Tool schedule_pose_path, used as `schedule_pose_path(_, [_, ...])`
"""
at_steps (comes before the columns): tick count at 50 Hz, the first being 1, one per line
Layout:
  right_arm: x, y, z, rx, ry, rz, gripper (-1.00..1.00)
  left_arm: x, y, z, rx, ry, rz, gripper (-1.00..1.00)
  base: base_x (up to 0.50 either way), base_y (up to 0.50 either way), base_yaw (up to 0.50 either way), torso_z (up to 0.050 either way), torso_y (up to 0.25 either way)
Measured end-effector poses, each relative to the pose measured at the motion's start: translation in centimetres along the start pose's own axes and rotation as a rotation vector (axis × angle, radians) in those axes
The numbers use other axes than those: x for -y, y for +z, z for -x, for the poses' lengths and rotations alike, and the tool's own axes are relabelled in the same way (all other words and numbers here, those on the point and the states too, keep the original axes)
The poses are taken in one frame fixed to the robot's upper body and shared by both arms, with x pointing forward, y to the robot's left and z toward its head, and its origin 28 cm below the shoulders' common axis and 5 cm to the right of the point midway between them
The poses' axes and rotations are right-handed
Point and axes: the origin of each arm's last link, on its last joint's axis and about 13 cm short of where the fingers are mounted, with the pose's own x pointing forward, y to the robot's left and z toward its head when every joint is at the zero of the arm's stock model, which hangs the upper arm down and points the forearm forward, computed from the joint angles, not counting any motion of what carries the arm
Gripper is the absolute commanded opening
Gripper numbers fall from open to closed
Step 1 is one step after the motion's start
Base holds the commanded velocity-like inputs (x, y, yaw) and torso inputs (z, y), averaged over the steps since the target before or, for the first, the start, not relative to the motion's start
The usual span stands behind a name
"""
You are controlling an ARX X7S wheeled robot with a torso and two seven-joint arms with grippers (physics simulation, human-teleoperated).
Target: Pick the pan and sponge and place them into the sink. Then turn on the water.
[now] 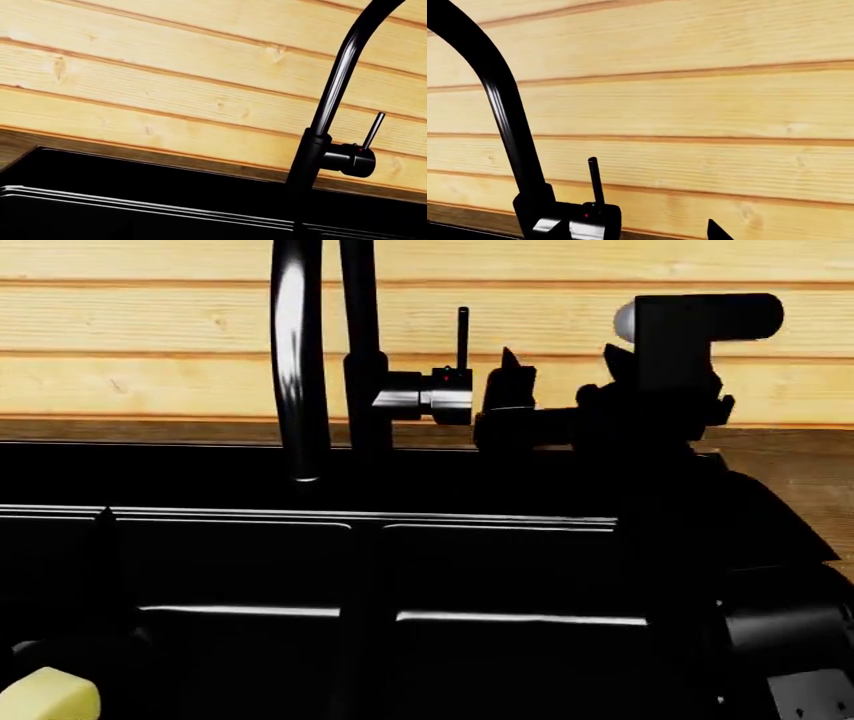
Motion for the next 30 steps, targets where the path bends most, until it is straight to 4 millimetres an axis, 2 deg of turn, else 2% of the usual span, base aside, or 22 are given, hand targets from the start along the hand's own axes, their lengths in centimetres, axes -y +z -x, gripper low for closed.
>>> schedule_pose_path(12, [-0.4, -0.1, -4.1, -0.039, 0.066, 0.0, 1.0, -0.1, 0.0, -0.1, 0.022, 0.01, -0.009, 1.0, 0.0, 0.0, 0.0, 0.0, 0.0])
schedule_pose_path(30, [-1.5, 0.1, -5.5, -0.078, 0.108, 0.046, 1.0, -0.2, 0.3, 0.1, 0.076, -0.003, -0.047, 1.0, 0.0, 0.0, 0.0, 0.0, 0.0])
